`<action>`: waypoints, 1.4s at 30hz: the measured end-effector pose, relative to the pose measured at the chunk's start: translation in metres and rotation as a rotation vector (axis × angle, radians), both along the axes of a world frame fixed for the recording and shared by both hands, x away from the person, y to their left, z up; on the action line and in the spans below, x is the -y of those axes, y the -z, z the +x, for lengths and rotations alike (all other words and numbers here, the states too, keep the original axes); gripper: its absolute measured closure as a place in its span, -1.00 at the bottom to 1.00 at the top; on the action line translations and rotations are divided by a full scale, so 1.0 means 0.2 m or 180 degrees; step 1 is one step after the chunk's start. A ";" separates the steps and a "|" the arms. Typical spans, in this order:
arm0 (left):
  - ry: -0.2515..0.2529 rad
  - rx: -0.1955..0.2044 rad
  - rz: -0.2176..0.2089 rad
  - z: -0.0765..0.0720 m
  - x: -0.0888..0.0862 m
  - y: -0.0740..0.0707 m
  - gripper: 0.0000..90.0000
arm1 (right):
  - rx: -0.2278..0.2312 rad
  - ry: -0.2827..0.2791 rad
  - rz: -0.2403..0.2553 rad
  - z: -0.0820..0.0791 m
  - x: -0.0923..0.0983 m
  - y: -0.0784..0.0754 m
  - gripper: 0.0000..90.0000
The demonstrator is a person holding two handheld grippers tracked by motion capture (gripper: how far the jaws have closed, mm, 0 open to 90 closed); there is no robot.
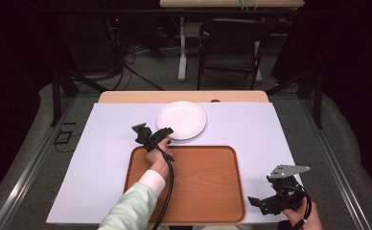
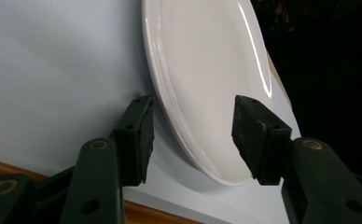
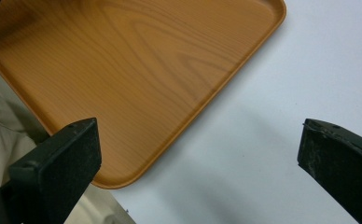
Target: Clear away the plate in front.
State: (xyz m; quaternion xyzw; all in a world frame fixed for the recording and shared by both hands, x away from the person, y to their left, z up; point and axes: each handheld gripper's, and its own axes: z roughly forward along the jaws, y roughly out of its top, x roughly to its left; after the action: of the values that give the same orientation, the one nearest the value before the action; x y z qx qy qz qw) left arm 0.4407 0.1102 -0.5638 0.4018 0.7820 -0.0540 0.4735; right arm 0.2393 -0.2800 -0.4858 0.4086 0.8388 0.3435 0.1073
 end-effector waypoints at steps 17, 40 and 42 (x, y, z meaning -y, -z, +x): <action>-0.0264 -0.0071 -0.0153 0.02 0.01 0.06 0.59 | -0.0008 -0.0007 0.0004 0.00 0.00 0.00 -1.00; -0.0422 0.0041 -0.0420 -0.01 0.00 0.09 0.86 | -0.0016 -0.0017 0.0002 0.01 0.00 0.00 -1.00; -0.0407 0.0057 -0.0420 -0.01 0.00 0.09 0.86 | -0.0016 -0.0018 0.0003 0.01 0.00 0.00 -1.00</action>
State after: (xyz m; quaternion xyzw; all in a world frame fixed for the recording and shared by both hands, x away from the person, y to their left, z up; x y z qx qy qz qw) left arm 0.4389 0.1100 -0.5826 0.3194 0.7965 -0.0714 0.5084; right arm 0.2407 -0.2794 -0.4863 0.4071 0.8400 0.3432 0.1041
